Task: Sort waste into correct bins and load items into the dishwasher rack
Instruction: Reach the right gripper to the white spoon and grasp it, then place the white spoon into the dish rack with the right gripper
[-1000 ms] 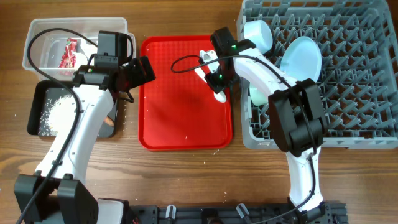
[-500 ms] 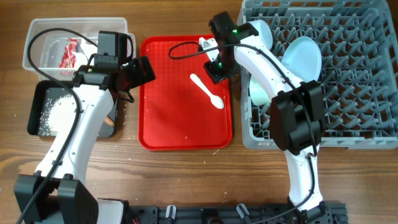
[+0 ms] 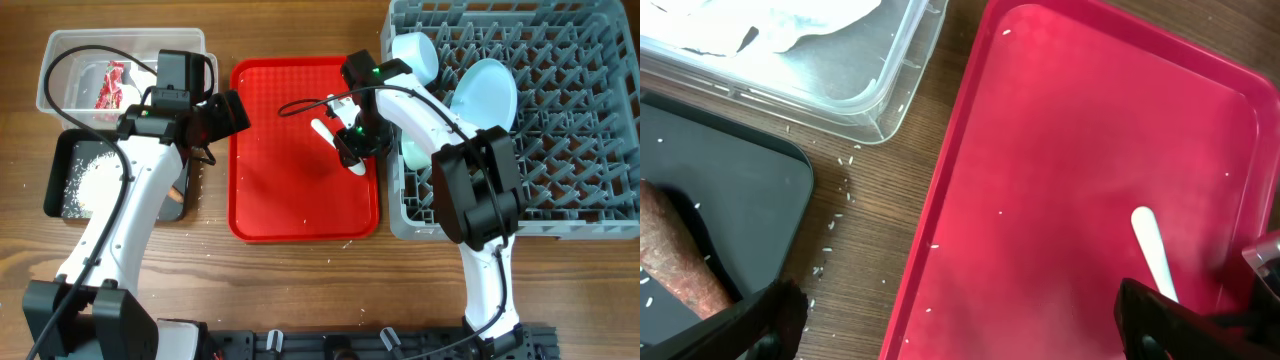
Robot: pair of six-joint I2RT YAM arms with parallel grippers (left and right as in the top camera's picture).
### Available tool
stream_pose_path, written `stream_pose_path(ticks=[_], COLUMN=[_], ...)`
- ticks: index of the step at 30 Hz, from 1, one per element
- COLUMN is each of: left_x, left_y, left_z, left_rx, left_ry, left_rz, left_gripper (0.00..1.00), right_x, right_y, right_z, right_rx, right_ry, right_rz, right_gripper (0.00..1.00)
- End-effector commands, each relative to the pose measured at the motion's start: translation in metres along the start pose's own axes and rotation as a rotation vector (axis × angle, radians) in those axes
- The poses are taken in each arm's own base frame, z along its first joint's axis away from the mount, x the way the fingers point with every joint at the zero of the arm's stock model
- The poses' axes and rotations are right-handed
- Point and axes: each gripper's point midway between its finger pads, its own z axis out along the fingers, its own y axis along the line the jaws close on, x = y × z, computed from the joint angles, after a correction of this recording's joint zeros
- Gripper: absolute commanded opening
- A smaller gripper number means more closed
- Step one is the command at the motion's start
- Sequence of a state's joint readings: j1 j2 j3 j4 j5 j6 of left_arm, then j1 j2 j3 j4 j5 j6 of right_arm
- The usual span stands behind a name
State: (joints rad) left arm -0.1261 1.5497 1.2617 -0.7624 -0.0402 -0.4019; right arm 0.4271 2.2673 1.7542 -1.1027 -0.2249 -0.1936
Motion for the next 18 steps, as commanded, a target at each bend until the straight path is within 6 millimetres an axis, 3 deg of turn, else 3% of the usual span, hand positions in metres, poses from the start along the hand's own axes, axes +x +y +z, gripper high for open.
stream_pose_path(ticks=[1, 4, 8, 10, 13, 16, 18], left_x=[-0.007, -0.007, -0.007, -0.007, -0.007, -0.007, -0.007], left_y=[0.002, 0.002, 0.002, 0.002, 0.002, 0.002, 0.002], left_z=[-0.008, -0.008, -0.008, -0.008, -0.008, -0.008, -0.008], left_rx=[-0.003, -0.003, -0.003, -0.003, -0.004, -0.003, -0.003], left_ry=[-0.031, -0.031, -0.031, -0.031, -0.031, -0.031, -0.031], left_rz=[-0.005, -0.005, -0.005, -0.005, -0.005, -0.005, -0.005], left_gripper=[1.0, 1.0, 1.0, 1.0, 1.0, 1.0, 1.0], right_x=[0.003, 0.01, 0.01, 0.008, 0.005, -0.013, -0.036], right_y=[0.003, 0.003, 0.002, 0.002, 0.0, 0.002, 0.006], right_z=[-0.003, 0.006, 0.007, 0.007, 0.005, -0.019, -0.06], right_rx=[-0.02, -0.024, -0.024, -0.021, -0.01, 0.0, 0.015], right_ry=[-0.003, 0.016, 0.014, 0.007, -0.005, -0.056, -0.151], right_rz=[-0.012, -0.005, -0.004, 0.014, 0.043, 0.059, 0.062], right_gripper=[0.44, 0.27, 0.1, 0.04, 0.04, 0.04, 0.04])
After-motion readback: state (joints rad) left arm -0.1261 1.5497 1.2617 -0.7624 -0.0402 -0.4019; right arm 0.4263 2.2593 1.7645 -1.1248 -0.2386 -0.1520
